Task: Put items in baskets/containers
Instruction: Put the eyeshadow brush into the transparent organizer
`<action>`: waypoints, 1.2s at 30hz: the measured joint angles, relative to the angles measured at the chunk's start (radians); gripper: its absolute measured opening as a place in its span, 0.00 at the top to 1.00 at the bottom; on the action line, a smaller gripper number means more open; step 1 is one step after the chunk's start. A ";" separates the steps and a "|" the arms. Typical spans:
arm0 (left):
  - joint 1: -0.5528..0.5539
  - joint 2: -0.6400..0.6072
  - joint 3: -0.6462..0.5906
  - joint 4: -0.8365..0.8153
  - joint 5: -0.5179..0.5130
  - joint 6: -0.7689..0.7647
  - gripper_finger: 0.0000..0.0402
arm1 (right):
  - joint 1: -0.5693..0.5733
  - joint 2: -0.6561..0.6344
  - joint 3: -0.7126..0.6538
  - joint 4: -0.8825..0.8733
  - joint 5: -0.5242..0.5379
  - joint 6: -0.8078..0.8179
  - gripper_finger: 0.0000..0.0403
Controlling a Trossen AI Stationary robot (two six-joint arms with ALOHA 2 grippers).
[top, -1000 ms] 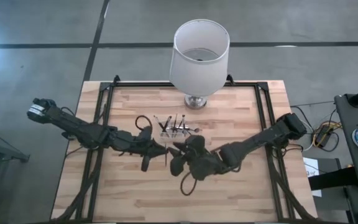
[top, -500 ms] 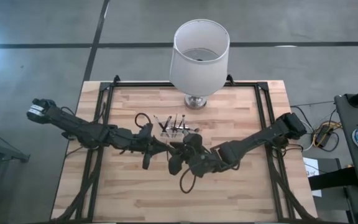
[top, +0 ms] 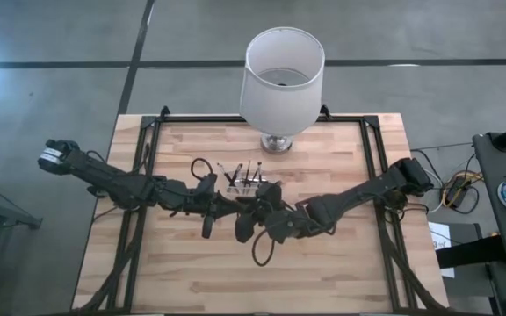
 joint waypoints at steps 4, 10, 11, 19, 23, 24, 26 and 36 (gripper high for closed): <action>0.000 0.000 0.000 0.001 0.002 0.000 0.97 | -0.004 0.000 0.000 0.000 -0.024 -0.010 0.85; 0.001 0.000 0.000 0.000 0.002 -0.001 0.97 | -0.003 0.003 0.000 0.000 -0.013 -0.022 0.89; 0.002 0.000 0.000 0.001 0.001 -0.001 0.97 | -0.003 0.003 0.000 -0.001 -0.013 -0.020 0.89; 0.012 0.000 0.000 -0.001 0.002 -0.002 0.97 | -0.003 0.003 0.000 -0.018 -0.013 -0.013 0.89; 0.015 0.000 0.000 -0.002 0.003 -0.002 0.97 | -0.004 0.006 0.000 -0.019 -0.013 -0.011 0.89; 0.017 0.000 0.000 -0.004 0.003 -0.002 0.97 | -0.004 0.007 0.000 -0.020 -0.015 -0.010 0.89; 0.021 0.000 0.000 -0.003 0.005 -0.002 0.97 | -0.004 0.007 0.000 -0.023 -0.026 -0.010 0.89; 0.037 0.000 0.000 -0.006 0.000 -0.002 0.97 | -0.004 0.014 0.000 -0.025 0.012 -0.012 0.89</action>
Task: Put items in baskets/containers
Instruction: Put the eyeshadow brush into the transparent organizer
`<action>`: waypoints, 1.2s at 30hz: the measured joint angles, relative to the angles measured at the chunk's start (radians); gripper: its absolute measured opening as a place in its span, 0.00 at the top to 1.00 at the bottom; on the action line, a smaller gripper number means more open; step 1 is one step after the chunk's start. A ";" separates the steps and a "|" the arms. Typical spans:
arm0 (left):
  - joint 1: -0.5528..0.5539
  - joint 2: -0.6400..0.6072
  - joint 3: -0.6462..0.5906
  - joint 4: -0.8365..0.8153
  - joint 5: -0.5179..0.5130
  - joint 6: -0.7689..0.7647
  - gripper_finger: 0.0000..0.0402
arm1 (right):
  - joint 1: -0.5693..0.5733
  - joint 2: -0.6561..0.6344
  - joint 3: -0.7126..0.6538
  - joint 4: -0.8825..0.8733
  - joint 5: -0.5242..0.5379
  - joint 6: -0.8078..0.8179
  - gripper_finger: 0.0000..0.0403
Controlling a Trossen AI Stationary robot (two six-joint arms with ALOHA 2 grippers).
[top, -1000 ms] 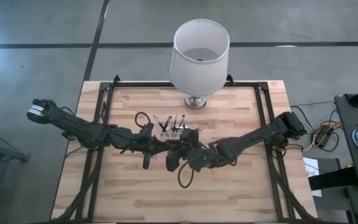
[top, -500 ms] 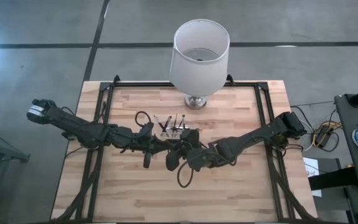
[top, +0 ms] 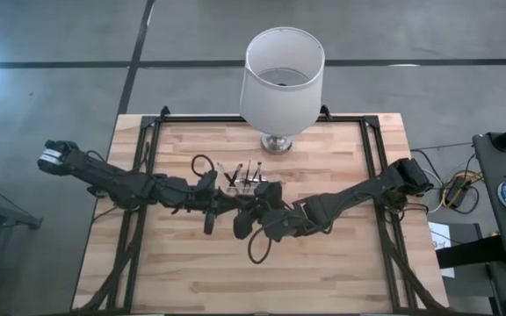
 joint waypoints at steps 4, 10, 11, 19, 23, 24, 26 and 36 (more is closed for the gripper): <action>0.002 0.000 0.000 0.003 -0.001 -0.001 0.97 | 0.000 0.000 0.000 -0.001 0.017 -0.003 0.91; 0.003 0.000 0.001 0.003 -0.005 -0.009 0.96 | 0.001 0.000 0.000 -0.005 0.057 -0.017 0.96; 0.002 0.000 0.001 0.003 -0.006 -0.013 0.95 | 0.001 0.000 0.000 -0.004 0.057 -0.022 0.96; -0.012 -0.003 0.003 -0.124 -0.065 -0.051 0.66 | 0.002 0.001 0.000 -0.027 0.061 -0.041 0.96; -0.026 -0.014 0.002 -0.250 -0.145 -0.070 0.50 | 0.001 0.002 0.000 -0.054 0.144 -0.047 0.96; -0.031 -0.021 -0.001 -0.290 -0.154 -0.077 0.47 | 0.001 0.001 0.000 -0.063 0.171 -0.048 0.96; -0.042 -0.038 -0.001 -0.339 -0.156 -0.092 0.42 | -0.001 0.001 0.000 -0.085 0.207 -0.060 0.97; -0.156 -0.207 -0.002 -0.473 -0.176 -0.144 0.37 | -0.059 0.060 -0.004 -0.146 0.419 -0.182 0.97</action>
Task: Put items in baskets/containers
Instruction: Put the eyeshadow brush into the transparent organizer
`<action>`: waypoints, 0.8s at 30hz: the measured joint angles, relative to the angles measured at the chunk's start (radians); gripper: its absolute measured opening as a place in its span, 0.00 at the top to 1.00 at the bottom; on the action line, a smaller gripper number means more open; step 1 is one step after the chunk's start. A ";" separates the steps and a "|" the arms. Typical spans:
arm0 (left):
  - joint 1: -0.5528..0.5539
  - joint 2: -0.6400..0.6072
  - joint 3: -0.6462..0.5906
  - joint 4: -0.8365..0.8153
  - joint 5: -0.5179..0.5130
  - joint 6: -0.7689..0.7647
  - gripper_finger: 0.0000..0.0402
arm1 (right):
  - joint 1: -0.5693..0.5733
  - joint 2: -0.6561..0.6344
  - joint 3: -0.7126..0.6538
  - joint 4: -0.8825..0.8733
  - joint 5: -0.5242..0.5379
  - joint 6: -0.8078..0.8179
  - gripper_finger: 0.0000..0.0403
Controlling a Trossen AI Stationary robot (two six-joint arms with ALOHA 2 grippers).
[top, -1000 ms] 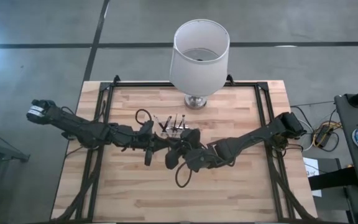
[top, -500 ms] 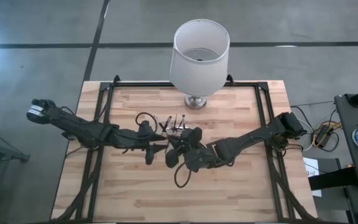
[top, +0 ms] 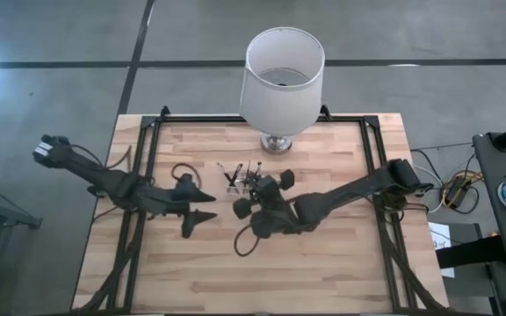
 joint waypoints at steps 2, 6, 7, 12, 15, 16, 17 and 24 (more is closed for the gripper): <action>-0.021 -0.036 0.000 0.003 -0.001 0.000 0.37 | -0.023 0.018 0.000 -0.001 -0.022 0.019 0.97; -0.046 -0.105 -0.011 -0.002 -0.003 0.000 0.37 | -0.071 0.067 0.000 0.012 -0.074 0.045 0.97; -0.049 -0.120 -0.019 -0.006 -0.003 -0.001 0.37 | -0.079 0.079 -0.001 0.009 -0.074 0.053 0.97; -0.050 -0.185 -0.059 -0.035 -0.003 -0.016 0.37 | -0.116 0.097 -0.002 0.012 -0.065 0.084 0.97; -0.050 -0.218 -0.091 -0.043 -0.003 -0.023 0.37 | -0.139 0.103 -0.003 0.012 -0.040 0.087 0.97; -0.050 -0.229 -0.102 -0.045 -0.003 -0.032 0.37 | -0.146 0.104 -0.005 0.011 -0.040 0.090 0.97; -0.050 -0.241 -0.113 -0.046 -0.003 -0.039 0.37 | -0.151 0.105 -0.007 0.010 -0.041 0.093 0.97; -0.049 -0.331 -0.129 -0.108 0.007 -0.037 0.37 | -0.169 0.104 -0.069 0.023 -0.053 0.226 0.97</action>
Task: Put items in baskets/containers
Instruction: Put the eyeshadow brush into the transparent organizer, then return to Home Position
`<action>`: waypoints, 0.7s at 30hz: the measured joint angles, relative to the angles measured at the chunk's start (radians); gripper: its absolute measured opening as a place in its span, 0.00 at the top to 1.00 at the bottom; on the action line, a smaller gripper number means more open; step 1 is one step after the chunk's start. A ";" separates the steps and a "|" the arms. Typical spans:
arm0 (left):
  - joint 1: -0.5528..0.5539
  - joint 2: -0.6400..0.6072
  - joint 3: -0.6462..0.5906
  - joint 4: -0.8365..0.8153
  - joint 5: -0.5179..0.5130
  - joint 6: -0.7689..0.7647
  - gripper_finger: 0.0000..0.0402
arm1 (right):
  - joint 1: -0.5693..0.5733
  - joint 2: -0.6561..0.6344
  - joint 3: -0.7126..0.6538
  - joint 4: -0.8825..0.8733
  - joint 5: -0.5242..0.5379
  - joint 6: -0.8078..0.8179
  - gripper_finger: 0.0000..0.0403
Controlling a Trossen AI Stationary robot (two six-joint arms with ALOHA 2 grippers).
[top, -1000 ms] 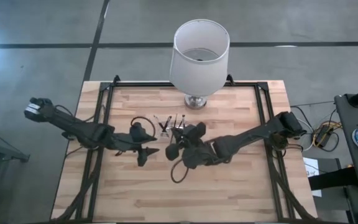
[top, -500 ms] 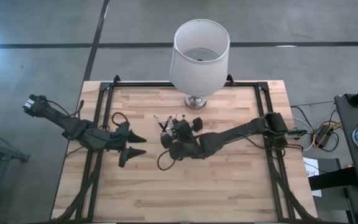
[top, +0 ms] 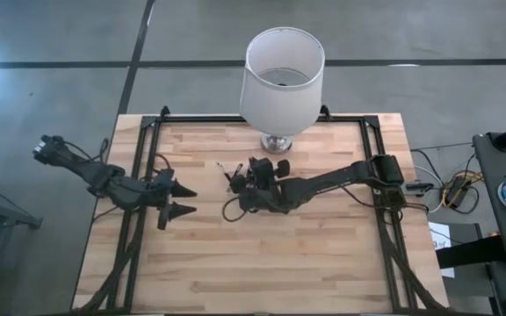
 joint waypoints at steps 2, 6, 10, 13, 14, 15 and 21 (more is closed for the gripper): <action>0.000 -0.030 0.000 -0.028 0.003 0.013 0.37 | 0.001 0.000 -0.023 0.019 -0.002 0.016 0.97; 0.000 -0.091 0.000 -0.084 0.002 0.026 0.37 | 0.001 0.000 -0.081 0.089 -0.055 0.009 0.97; 0.000 -0.132 0.000 -0.130 0.002 0.025 0.37 | -0.001 0.000 -0.115 0.114 -0.055 -0.004 0.94; 0.000 -0.155 0.000 -0.149 0.002 0.025 0.37 | -0.002 0.000 -0.128 0.110 -0.063 -0.001 0.89; 0.000 -0.161 0.000 -0.155 0.002 0.022 0.37 | -0.002 0.000 -0.129 0.111 -0.072 -0.002 0.88; 0.000 -0.167 0.000 -0.159 0.002 0.021 0.37 | -0.003 -0.001 -0.129 0.113 -0.084 -0.002 0.86; 0.000 -0.194 0.000 -0.161 0.000 -0.001 0.37 | 0.003 -0.004 -0.111 0.108 -0.126 -0.035 0.75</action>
